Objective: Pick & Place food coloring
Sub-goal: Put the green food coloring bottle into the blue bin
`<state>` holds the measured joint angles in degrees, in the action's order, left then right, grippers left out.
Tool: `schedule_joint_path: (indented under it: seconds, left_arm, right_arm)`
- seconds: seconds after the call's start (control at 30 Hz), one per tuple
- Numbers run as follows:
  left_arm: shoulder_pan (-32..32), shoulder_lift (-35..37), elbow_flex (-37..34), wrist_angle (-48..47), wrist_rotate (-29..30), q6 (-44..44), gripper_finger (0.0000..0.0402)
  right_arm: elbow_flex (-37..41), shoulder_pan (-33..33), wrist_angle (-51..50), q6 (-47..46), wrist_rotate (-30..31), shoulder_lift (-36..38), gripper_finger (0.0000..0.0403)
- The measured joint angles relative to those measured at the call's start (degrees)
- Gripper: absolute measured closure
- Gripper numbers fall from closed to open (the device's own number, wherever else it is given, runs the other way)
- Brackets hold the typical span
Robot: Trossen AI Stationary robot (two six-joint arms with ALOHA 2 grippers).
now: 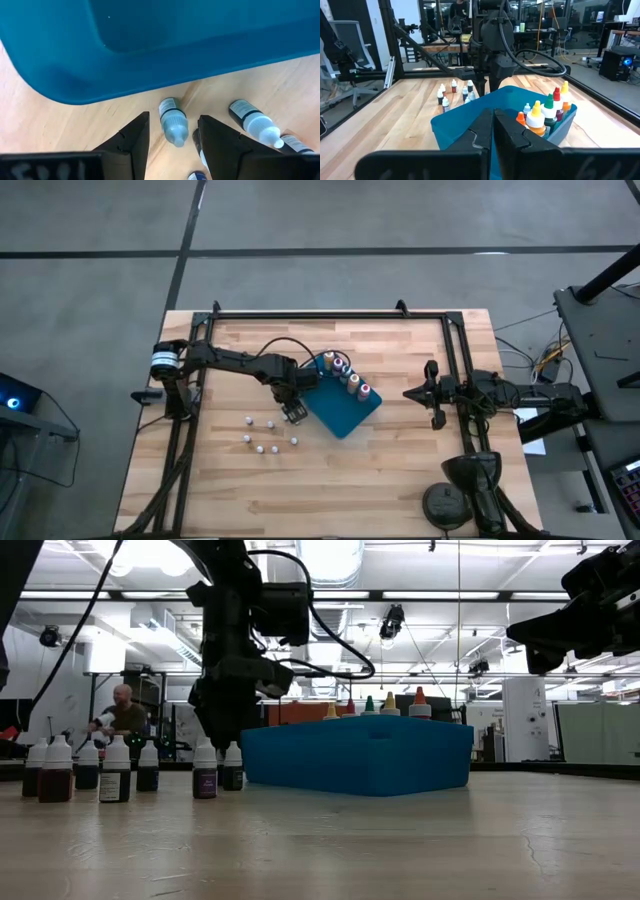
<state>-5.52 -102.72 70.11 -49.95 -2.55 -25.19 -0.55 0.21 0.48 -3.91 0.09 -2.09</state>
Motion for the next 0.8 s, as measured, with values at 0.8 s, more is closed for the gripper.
schedule_joint_path:
  seconds: [0.8]
  left_arm:
    - [-0.2, 0.0, 0.0, -0.1, 0.0, 0.1, 0.0326]
  right_arm:
    - [0.0, 0.0, 0.0, -0.1, 0.0, 0.0, 0.0394]
